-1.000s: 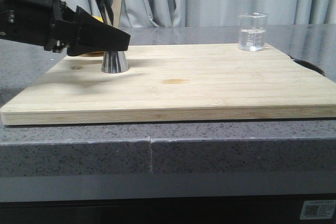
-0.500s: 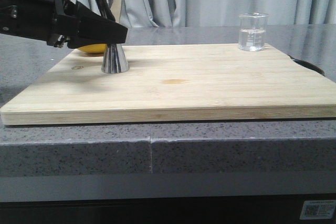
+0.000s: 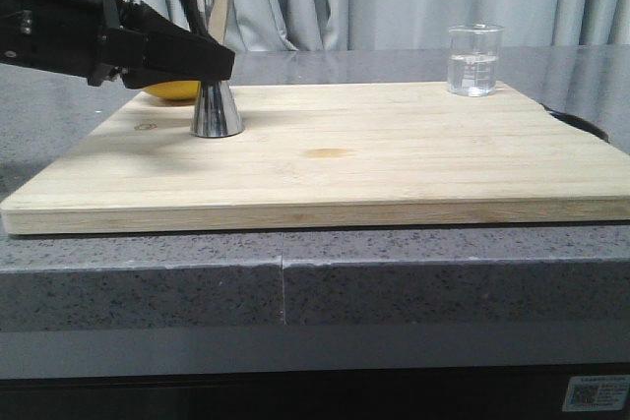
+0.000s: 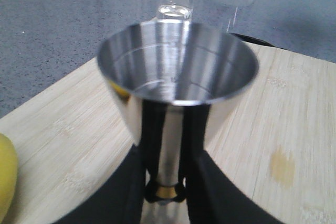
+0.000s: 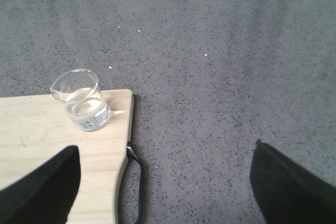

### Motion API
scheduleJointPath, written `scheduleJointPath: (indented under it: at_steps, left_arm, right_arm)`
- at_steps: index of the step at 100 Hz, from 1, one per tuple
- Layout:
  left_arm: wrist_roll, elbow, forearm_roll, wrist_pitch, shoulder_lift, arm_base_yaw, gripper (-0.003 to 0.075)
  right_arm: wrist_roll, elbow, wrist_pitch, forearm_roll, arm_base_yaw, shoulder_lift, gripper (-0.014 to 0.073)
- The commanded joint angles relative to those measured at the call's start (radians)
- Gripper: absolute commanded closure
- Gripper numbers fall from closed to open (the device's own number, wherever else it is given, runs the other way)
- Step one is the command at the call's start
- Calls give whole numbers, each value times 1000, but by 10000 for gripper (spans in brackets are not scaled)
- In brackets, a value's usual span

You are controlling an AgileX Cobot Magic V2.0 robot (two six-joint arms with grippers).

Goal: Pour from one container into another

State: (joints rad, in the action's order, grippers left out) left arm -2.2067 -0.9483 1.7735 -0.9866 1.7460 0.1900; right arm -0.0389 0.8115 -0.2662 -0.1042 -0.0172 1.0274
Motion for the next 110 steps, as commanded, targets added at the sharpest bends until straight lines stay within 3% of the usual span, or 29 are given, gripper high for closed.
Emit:
scheduleJointPath:
  at_steps: [1, 50, 85, 110]
  left_arm:
    - [-4, -28, 77, -69, -40, 7, 682]
    - [-4, -30, 77, -144, -40, 7, 732]
    - [-1, -64, 77, -194, -42, 9, 732]
    - [2, -64, 77, -196, -42, 25, 732]
  right_arm:
    - [-5, 39, 80, 1, -2, -9, -1]
    - [-73, 14, 133, 22, 24, -9, 0]
    - [-73, -121, 375, 26, 114, 98, 0]
    - [-73, -205, 672, 27, 163, 238, 0]
